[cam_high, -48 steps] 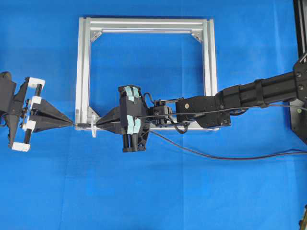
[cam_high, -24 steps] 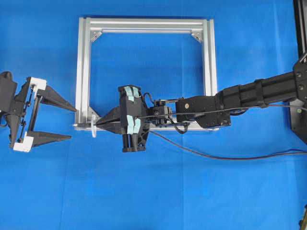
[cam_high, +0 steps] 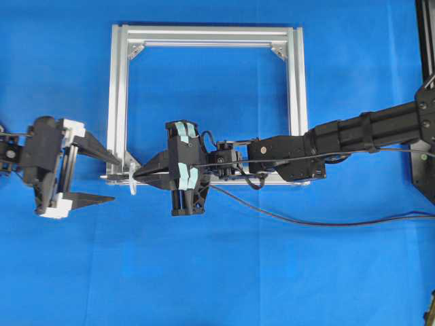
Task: Insert the wire through the string loop located on the left side.
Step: 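Move the open left gripper right toward the plug past the loop, then close the left gripper on the USB plug beyond the loop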
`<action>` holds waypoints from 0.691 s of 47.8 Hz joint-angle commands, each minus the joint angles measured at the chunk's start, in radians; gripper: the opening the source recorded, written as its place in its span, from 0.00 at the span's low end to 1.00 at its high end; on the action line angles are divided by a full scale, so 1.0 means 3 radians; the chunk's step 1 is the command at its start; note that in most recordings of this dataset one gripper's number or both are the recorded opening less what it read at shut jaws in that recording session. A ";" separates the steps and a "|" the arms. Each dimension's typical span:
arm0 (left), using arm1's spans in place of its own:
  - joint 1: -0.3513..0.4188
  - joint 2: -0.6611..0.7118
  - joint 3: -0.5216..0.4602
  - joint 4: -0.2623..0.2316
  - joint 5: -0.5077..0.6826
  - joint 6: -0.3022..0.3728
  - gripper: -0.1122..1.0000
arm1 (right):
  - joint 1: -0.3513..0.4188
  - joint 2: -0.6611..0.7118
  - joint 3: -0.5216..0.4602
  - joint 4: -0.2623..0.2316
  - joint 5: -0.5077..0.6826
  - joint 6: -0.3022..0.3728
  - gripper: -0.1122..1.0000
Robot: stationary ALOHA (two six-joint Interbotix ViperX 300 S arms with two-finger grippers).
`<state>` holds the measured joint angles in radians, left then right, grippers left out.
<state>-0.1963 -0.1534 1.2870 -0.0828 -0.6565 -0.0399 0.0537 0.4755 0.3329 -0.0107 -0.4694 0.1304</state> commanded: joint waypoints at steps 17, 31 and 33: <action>0.0010 0.0174 -0.0107 0.0010 -0.0061 0.0005 0.93 | -0.0010 -0.0072 -0.0066 -0.0005 -0.0020 -0.0005 0.01; 0.0010 0.0169 -0.0107 0.0010 -0.0061 0.0005 0.93 | -0.0010 -0.0072 -0.0066 -0.0005 -0.0015 -0.0005 0.01; 0.0010 0.0169 -0.0107 0.0005 -0.0066 0.0005 0.93 | -0.0010 -0.0077 -0.0066 0.0000 -0.0015 -0.0005 0.01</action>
<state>-0.1963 -0.0936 1.2655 -0.0828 -0.6673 -0.0383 0.0537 0.4740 0.3329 -0.0107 -0.4694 0.1304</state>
